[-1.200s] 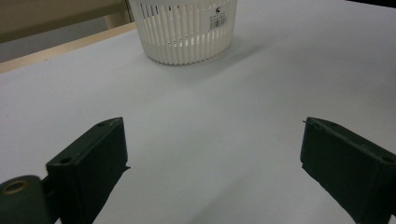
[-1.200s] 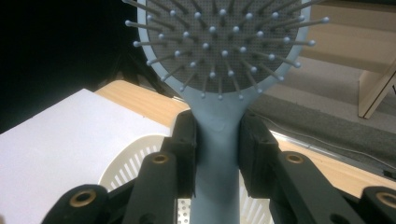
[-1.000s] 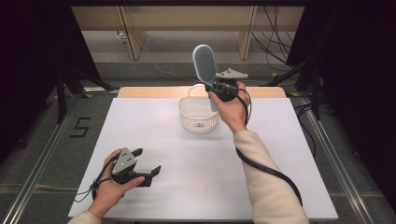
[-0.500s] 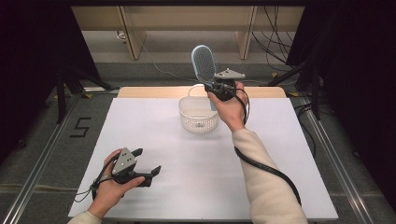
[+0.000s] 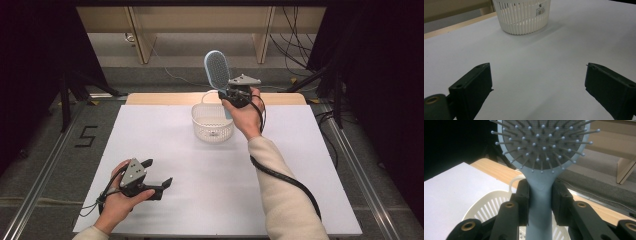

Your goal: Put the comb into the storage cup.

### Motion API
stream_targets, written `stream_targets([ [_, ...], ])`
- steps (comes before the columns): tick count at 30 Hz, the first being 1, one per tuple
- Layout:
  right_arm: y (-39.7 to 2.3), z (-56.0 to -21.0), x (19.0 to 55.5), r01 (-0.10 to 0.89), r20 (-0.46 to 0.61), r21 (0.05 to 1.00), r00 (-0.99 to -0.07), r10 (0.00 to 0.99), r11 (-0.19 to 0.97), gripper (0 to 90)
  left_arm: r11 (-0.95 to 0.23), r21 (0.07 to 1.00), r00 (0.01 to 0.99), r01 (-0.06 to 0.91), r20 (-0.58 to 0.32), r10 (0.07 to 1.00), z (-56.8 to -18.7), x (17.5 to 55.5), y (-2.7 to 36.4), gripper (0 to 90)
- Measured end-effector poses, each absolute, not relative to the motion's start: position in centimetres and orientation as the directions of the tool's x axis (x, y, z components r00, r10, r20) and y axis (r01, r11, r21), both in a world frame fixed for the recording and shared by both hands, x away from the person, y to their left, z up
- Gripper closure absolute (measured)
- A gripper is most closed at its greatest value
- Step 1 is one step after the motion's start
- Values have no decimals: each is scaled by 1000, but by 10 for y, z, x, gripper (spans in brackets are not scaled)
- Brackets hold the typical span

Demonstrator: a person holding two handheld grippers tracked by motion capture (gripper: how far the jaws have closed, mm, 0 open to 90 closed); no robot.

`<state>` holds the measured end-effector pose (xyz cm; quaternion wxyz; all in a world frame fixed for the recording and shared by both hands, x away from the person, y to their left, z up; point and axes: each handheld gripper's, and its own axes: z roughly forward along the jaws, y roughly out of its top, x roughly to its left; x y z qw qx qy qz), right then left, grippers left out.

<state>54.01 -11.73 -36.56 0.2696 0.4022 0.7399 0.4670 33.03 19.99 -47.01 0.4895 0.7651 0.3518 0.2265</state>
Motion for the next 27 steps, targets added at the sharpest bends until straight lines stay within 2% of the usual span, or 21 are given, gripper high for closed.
stream_targets([
  [27, -110, -374, 544, 318, -40, 909, -575, 817, 269, 704, -273, 909, 651, 316, 2, 759, -470, 330, 200, 69],
])
